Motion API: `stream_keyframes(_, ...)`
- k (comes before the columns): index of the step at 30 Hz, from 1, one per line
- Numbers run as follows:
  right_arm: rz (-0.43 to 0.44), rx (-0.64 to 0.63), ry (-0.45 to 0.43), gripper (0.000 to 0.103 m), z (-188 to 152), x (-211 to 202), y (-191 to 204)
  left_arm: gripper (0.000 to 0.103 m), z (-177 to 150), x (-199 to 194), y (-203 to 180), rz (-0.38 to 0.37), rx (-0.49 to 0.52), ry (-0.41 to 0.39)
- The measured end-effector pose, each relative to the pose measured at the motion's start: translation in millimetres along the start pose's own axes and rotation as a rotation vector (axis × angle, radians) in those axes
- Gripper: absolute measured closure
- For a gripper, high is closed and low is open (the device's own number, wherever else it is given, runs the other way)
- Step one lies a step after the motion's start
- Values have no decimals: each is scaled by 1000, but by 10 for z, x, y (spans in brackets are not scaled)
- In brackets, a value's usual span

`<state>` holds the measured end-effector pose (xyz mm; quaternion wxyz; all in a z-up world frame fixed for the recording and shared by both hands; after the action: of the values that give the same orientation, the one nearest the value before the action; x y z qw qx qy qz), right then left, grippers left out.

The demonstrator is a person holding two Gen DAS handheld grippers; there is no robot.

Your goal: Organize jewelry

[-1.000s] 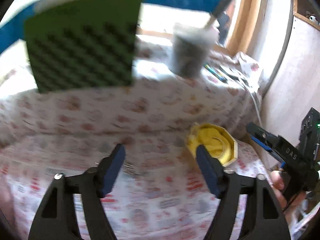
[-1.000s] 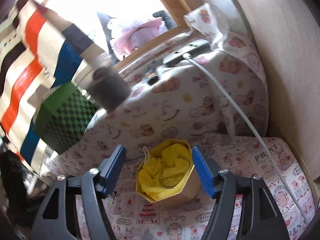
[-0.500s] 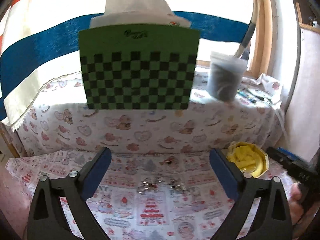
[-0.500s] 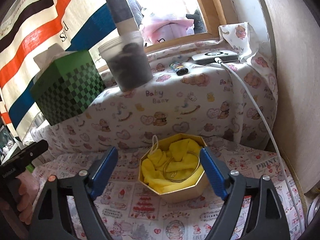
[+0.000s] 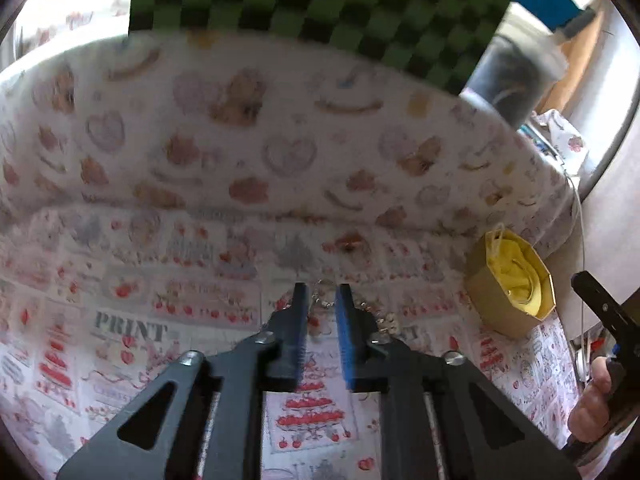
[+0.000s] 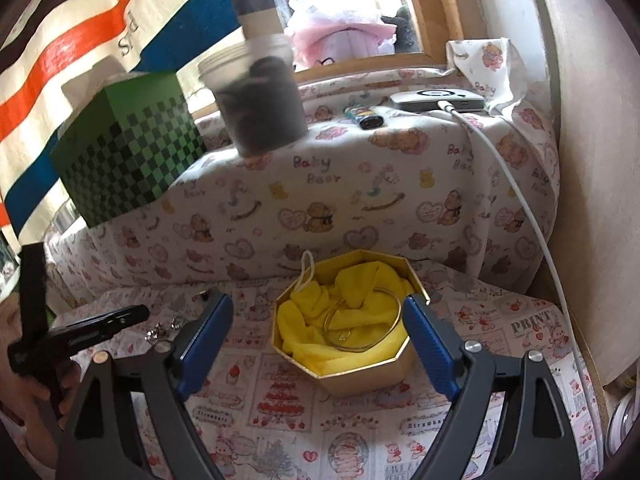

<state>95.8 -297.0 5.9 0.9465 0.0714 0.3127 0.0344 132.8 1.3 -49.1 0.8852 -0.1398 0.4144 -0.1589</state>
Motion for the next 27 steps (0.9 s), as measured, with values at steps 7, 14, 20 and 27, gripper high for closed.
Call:
stream_keyframes(7, 4, 8, 7, 18, 6, -3, -23, 91, -57, 57, -6, 89, 37, 18)
stream_keyframes(14, -9, 11, 21, 18, 6, 29, -42, 90, -121, 195, 8, 86, 15, 75)
stream_keyframes(20, -16, 10, 27, 18, 0, 48, -41, 97, -85, 136, -11, 85, 41, 35)
stream_keyframes(27, -9, -31, 46, 18, -52, 93, 56, 98, -13, -310, -59, 27, 27, -122)
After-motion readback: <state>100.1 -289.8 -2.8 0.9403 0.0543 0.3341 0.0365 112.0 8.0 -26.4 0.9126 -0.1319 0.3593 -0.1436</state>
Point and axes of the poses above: each gripper's, at about its wrist camera, not at the fingertips, and x roughly the way its jaws point, y to its left, z to its top, the point moved 2 cm from there along x, roughly the way its jaws point, and after that the axes turned 7 degrees about -z, right-handed, at the moved point
